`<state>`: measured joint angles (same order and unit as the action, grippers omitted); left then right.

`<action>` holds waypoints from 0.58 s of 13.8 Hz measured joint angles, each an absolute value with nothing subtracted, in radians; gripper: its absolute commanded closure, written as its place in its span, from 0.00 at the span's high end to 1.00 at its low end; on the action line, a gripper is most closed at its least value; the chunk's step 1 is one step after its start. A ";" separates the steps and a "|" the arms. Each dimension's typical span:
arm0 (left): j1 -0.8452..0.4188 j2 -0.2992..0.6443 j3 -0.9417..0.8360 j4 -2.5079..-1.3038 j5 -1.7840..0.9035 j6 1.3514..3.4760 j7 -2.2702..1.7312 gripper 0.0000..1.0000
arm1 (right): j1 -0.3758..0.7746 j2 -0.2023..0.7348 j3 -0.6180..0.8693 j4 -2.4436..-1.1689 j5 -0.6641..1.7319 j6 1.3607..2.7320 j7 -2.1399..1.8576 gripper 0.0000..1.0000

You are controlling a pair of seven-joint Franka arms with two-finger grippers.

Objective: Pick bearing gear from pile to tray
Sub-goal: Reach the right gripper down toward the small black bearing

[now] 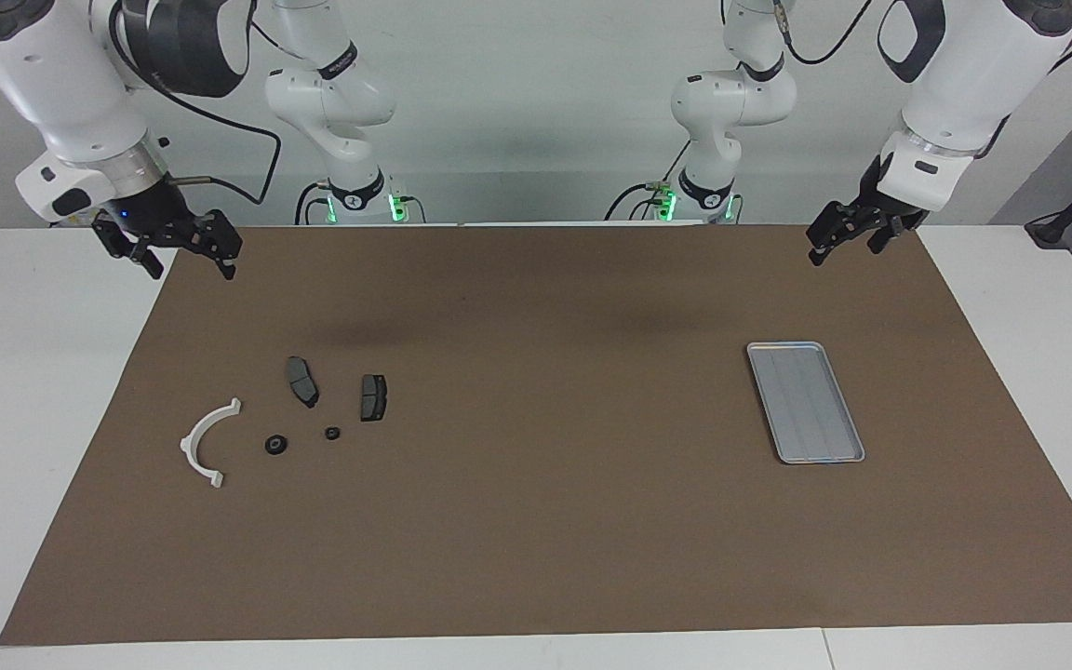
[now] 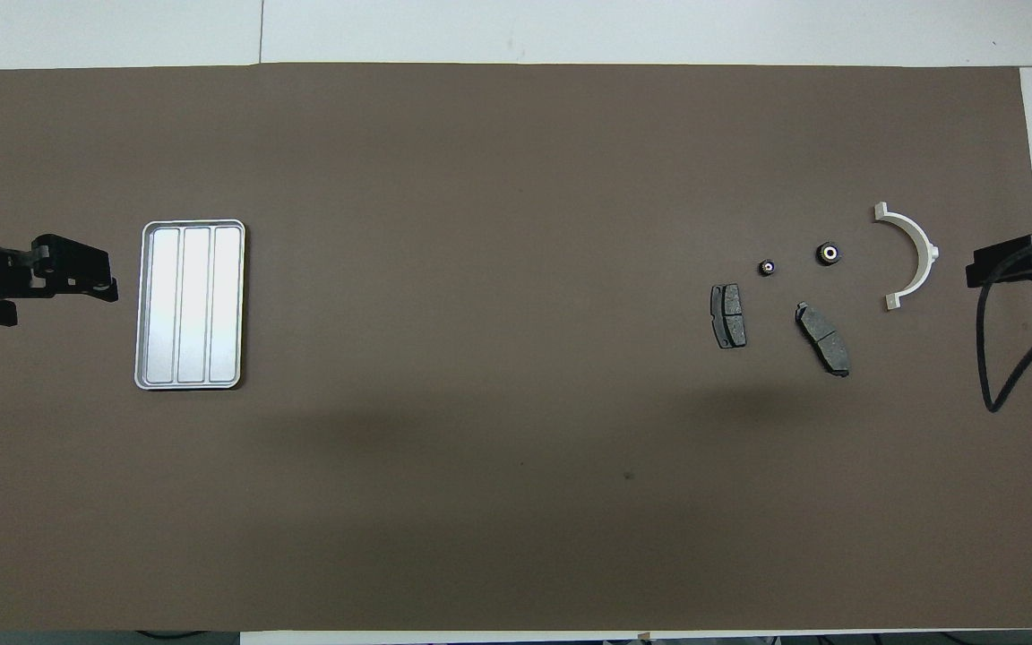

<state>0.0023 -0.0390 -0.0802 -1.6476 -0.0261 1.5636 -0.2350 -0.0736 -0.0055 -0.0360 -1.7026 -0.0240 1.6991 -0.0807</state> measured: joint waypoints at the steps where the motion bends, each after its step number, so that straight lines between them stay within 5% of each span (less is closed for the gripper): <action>1: 0.002 -0.039 -0.080 -1.648 -0.026 1.564 -0.235 1.00 | -0.077 0.022 -0.036 -1.704 -0.024 1.732 -0.081 1.00; 8: 0.002 -0.039 -0.080 -1.648 -0.026 1.564 -0.235 1.00 | -0.087 0.235 -0.035 -1.701 -0.024 1.936 -0.081 1.00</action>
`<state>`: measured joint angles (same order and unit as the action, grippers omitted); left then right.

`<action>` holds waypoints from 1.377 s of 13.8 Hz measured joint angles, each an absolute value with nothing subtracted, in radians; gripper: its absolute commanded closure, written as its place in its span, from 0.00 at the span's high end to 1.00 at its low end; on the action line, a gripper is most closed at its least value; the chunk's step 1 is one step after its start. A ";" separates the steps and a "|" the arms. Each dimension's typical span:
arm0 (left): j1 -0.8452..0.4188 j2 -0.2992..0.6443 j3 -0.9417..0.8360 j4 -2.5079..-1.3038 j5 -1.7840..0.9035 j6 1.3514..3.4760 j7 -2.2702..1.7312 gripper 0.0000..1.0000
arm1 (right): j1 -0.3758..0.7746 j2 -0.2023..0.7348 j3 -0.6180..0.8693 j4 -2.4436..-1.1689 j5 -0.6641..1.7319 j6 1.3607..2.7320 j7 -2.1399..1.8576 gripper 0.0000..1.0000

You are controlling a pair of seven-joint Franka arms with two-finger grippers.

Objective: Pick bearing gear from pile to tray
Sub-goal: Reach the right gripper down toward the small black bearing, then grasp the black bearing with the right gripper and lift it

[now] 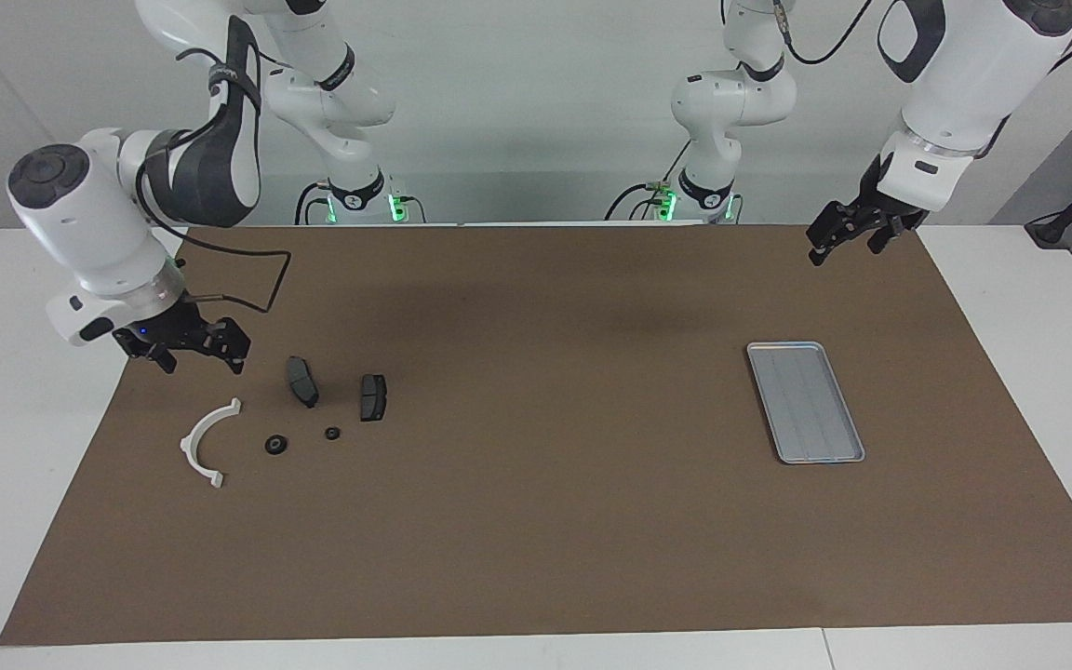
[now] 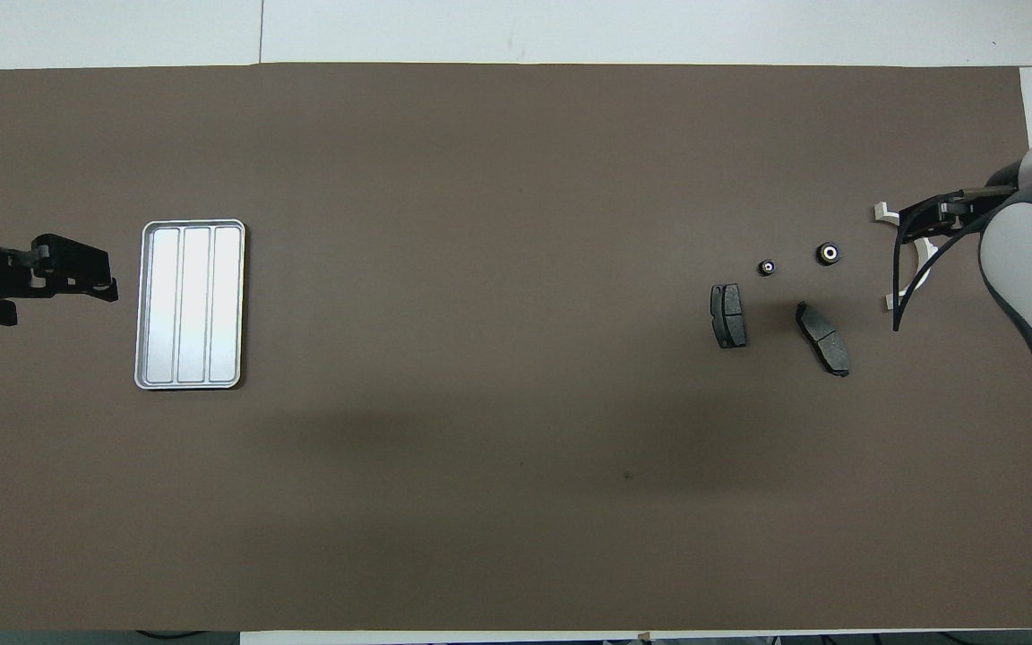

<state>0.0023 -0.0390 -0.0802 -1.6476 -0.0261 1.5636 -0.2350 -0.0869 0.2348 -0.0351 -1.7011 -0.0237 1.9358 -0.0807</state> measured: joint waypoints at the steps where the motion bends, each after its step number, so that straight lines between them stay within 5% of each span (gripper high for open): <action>1: 0.002 -0.039 -0.080 -1.648 -0.026 1.564 -0.235 1.00 | -0.086 0.256 -0.034 -1.701 -0.024 1.952 -0.081 1.00; 19: 0.002 -0.039 -0.080 -1.648 -0.026 1.564 -0.235 1.00 | -0.050 0.495 -0.019 -1.699 -0.023 2.221 -0.081 0.96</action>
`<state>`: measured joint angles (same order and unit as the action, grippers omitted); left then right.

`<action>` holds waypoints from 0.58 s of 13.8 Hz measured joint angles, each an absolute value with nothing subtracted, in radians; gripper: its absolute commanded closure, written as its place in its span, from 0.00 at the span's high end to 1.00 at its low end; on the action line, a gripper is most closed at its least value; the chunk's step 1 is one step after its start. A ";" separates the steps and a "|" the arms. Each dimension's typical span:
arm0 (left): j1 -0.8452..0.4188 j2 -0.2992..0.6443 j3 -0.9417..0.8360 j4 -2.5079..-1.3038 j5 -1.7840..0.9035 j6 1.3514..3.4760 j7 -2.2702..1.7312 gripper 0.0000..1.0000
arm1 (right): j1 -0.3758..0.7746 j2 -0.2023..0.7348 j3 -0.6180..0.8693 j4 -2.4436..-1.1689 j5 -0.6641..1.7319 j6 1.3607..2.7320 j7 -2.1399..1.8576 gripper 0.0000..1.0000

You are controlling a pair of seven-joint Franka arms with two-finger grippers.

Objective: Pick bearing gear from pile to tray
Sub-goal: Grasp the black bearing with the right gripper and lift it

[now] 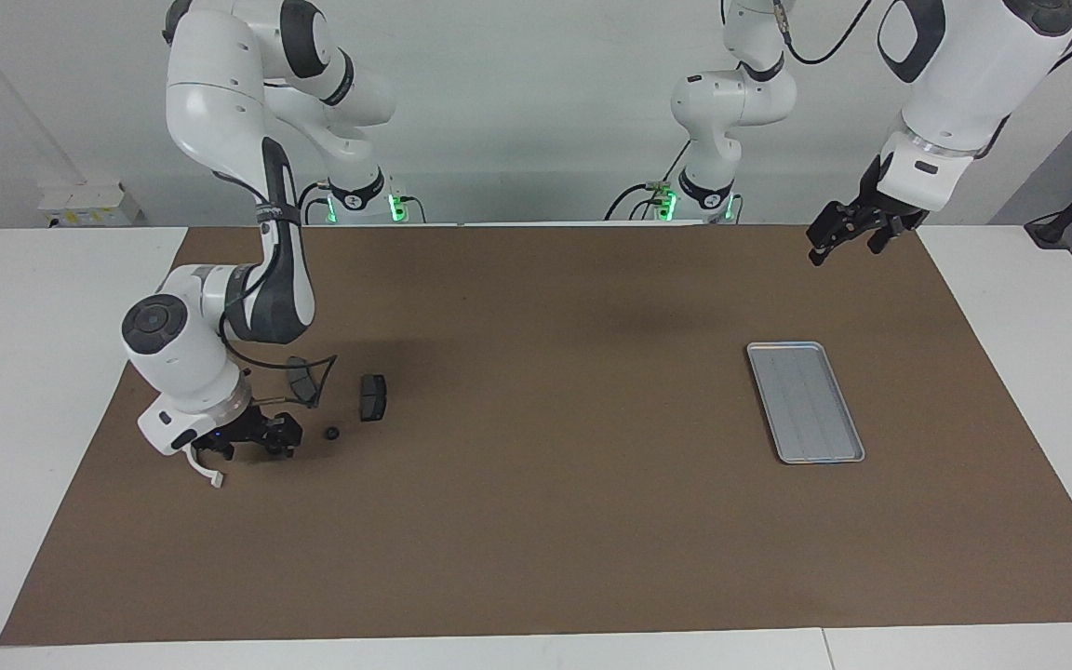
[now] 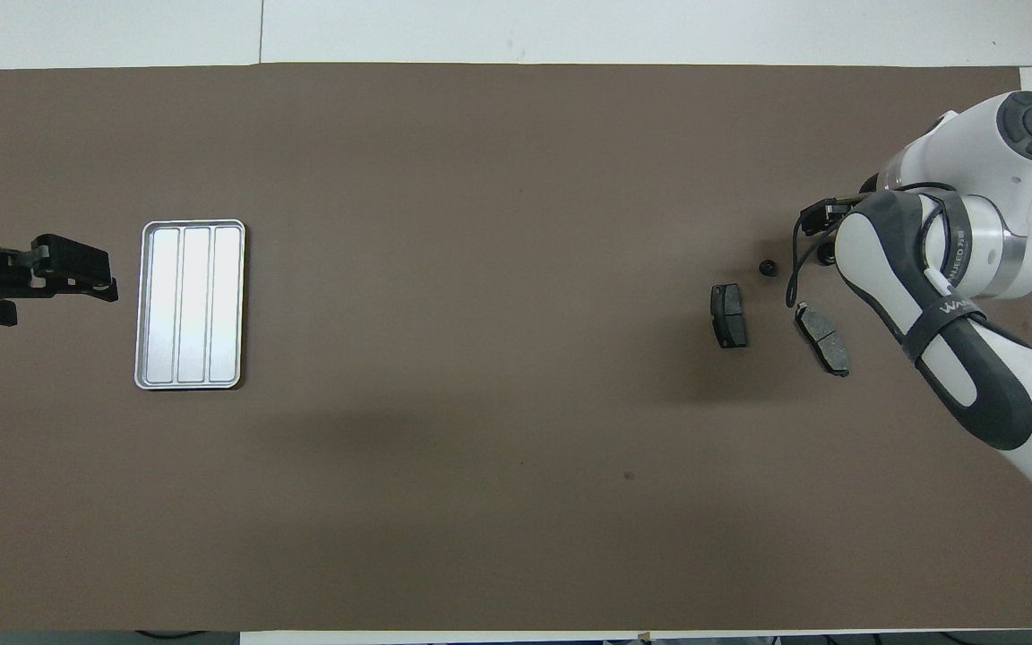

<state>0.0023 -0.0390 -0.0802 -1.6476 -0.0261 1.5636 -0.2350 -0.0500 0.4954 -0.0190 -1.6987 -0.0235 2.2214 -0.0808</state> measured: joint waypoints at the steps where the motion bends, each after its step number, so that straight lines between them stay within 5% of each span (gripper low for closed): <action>1: 0.002 -0.039 -0.080 -1.648 -0.026 1.564 -0.235 1.00 | -0.048 0.498 -0.019 -1.699 -0.022 2.225 -0.081 0.95; 8: 0.002 -0.039 -0.080 -1.648 -0.026 1.564 -0.235 1.00 | -0.032 0.518 -0.018 -1.700 -0.016 2.218 -0.081 0.95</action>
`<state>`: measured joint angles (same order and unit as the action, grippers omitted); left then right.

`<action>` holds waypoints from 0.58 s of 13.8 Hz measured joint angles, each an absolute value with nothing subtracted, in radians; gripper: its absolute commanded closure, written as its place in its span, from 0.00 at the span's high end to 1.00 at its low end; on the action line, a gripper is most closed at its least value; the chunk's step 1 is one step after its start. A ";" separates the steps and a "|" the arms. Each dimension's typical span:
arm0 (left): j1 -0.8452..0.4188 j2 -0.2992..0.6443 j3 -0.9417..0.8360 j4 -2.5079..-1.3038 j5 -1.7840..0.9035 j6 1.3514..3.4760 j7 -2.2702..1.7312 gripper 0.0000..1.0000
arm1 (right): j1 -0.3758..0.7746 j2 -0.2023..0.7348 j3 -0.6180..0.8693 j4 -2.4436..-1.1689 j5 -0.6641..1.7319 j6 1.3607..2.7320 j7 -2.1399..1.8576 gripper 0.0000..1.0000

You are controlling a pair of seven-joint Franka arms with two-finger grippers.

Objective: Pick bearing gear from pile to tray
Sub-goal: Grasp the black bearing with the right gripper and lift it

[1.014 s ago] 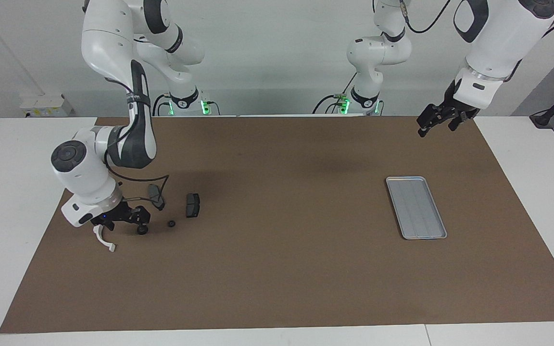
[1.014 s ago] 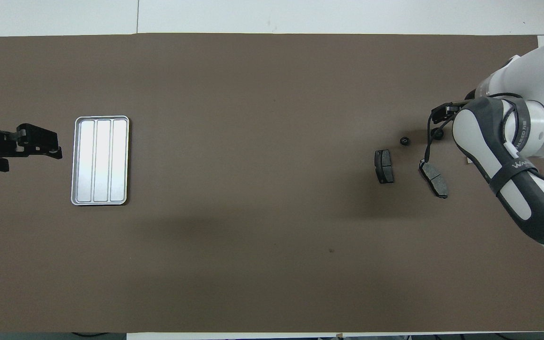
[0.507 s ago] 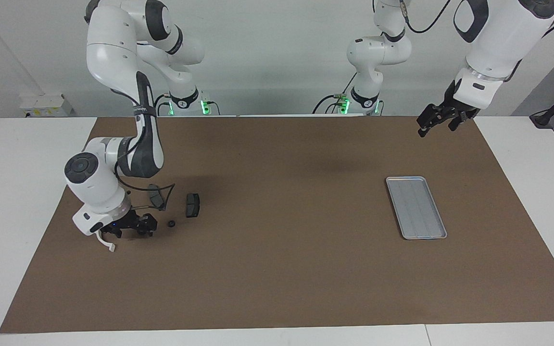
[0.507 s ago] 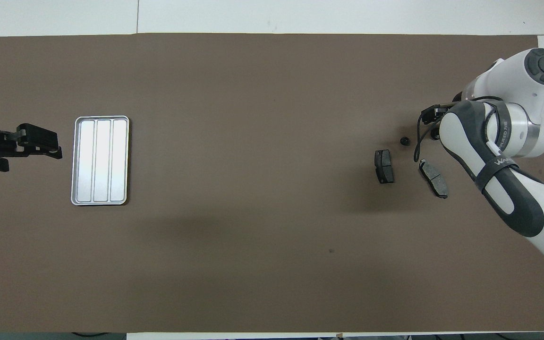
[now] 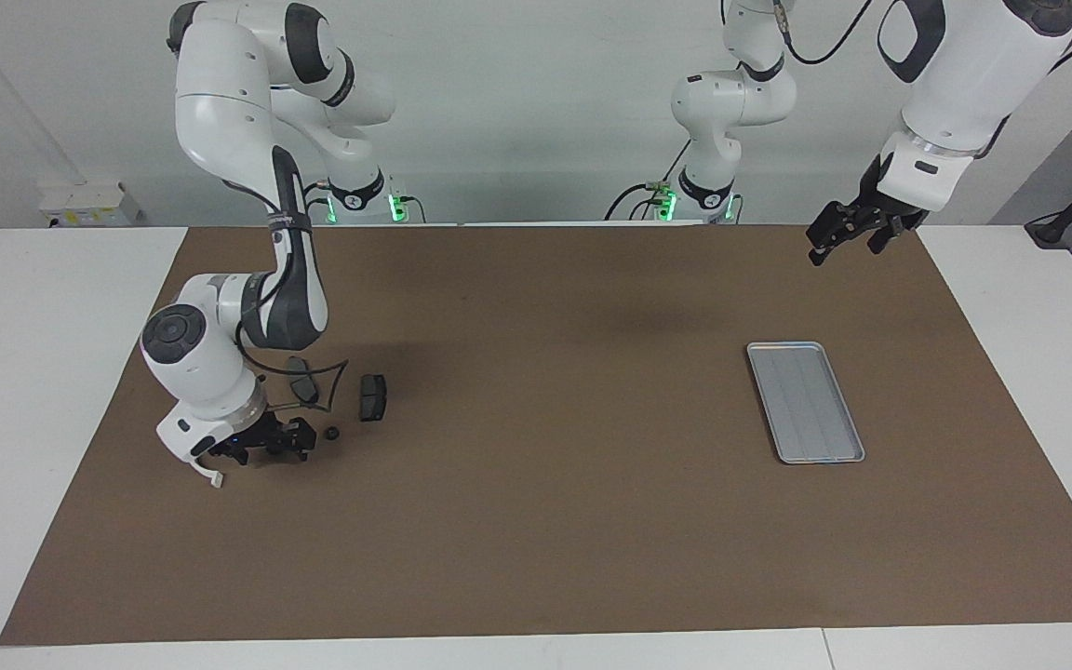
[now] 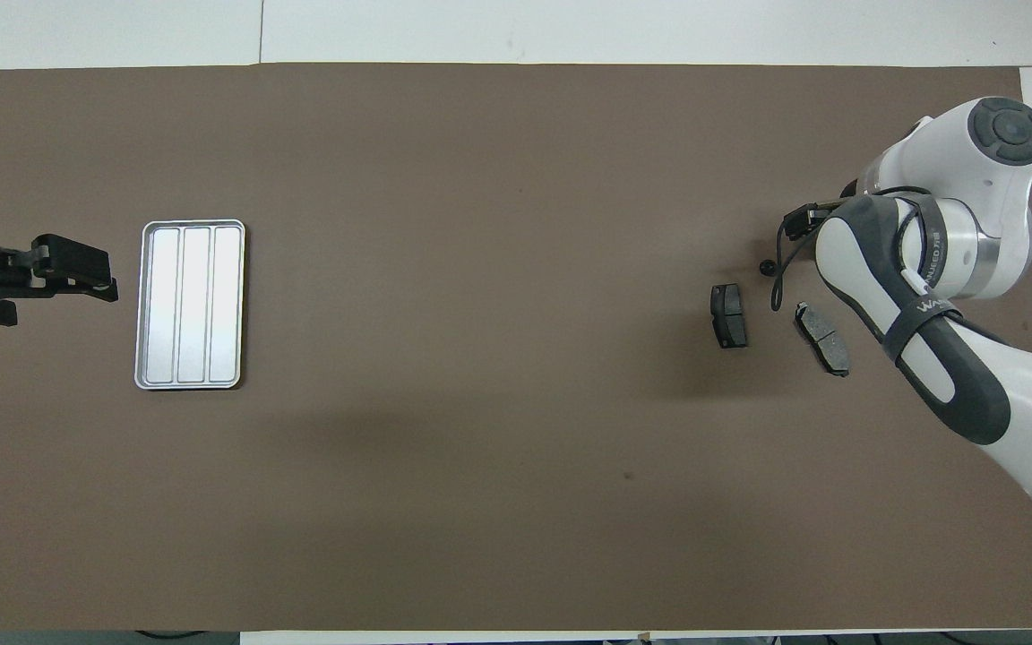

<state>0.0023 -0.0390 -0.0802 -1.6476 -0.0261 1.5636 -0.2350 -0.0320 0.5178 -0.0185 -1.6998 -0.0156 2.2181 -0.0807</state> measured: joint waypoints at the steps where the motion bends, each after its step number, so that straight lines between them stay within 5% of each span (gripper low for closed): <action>1: 0.002 -0.039 -0.080 -1.648 -0.026 1.564 -0.235 1.00 | -0.032 0.518 -0.019 -1.699 -0.016 2.203 -0.081 0.95; 8: 0.002 -0.039 -0.080 -1.648 -0.026 1.564 -0.235 1.00 | -0.046 0.508 -0.022 -1.713 -0.015 2.171 -0.108 0.89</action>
